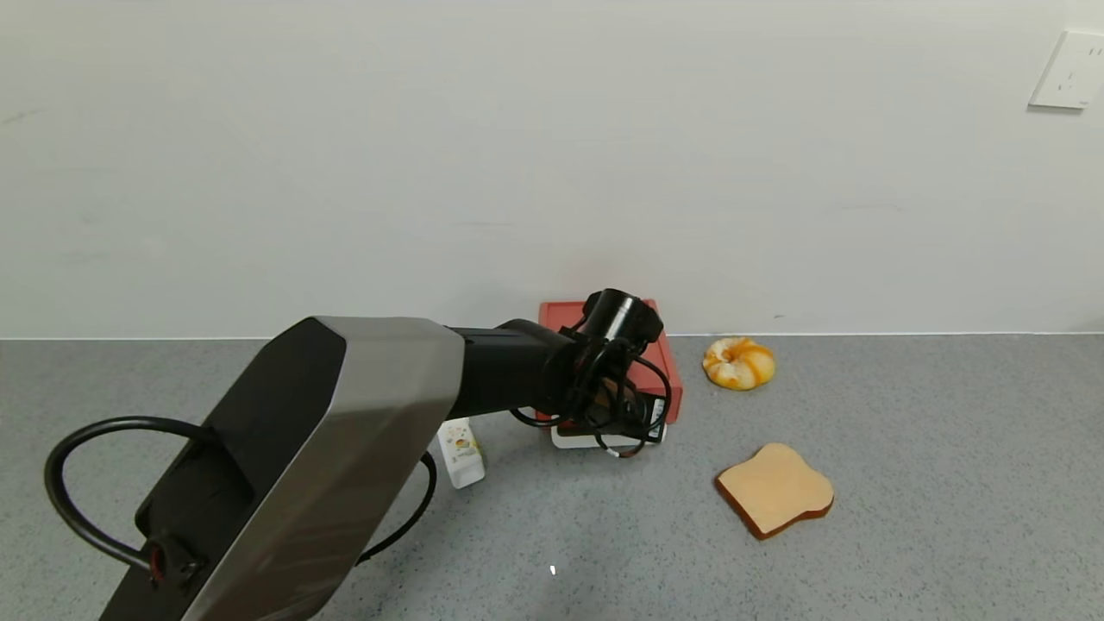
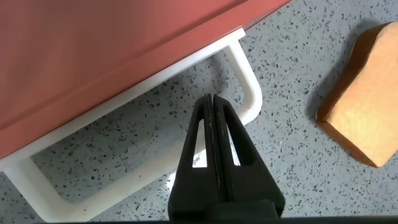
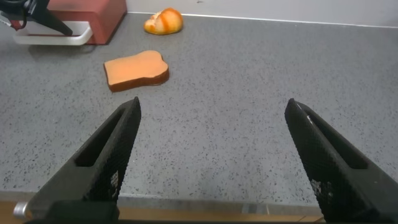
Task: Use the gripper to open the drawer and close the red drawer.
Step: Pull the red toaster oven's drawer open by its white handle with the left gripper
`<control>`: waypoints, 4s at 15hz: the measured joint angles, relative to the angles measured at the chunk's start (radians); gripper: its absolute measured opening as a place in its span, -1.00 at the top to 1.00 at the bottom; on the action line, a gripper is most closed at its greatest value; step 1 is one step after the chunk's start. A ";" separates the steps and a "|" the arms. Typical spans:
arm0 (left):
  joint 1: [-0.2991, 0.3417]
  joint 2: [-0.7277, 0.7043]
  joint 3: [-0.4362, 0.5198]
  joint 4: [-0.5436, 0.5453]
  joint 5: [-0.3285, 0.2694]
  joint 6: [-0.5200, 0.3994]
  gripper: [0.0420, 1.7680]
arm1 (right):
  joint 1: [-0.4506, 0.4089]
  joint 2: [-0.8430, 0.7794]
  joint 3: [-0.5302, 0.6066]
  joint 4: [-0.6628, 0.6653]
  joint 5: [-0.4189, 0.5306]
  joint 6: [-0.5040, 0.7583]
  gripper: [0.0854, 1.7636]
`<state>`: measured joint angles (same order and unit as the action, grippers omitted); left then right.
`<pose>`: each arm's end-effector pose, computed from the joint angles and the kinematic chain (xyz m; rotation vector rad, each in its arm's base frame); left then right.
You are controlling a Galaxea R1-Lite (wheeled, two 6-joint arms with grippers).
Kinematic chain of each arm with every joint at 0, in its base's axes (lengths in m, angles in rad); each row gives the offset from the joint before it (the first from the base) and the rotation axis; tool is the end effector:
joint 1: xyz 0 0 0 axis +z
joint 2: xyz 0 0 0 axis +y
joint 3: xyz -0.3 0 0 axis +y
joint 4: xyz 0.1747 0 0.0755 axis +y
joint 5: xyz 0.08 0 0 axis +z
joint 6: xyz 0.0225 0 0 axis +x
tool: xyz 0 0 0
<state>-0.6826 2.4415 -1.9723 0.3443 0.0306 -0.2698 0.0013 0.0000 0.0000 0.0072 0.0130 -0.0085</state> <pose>0.3805 -0.3084 0.1072 0.0413 0.8478 -0.5034 -0.0228 0.0003 0.0748 -0.0085 0.0071 0.0143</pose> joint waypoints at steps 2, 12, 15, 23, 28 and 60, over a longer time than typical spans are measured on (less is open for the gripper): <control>0.000 0.003 0.000 0.011 -0.003 -0.003 0.92 | 0.000 0.000 0.000 0.000 0.000 -0.001 -0.92; -0.008 0.003 -0.002 0.077 -0.010 -0.014 0.92 | 0.000 0.000 0.000 0.000 0.000 -0.002 -0.92; -0.009 0.000 -0.003 0.093 -0.020 -0.039 0.92 | 0.000 0.000 0.000 0.000 0.000 -0.001 -0.92; -0.023 -0.008 -0.003 0.146 -0.028 -0.102 0.92 | 0.000 0.000 0.000 0.000 0.000 -0.002 -0.92; -0.032 -0.014 -0.002 0.188 -0.029 -0.145 0.92 | 0.000 0.000 0.000 0.000 0.000 -0.001 -0.92; -0.124 -0.050 0.022 0.371 -0.010 -0.347 0.92 | 0.000 0.000 0.000 0.000 0.000 -0.002 -0.92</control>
<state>-0.8068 2.3915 -1.9502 0.7157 0.0211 -0.6170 0.0013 0.0000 0.0000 0.0077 0.0134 -0.0104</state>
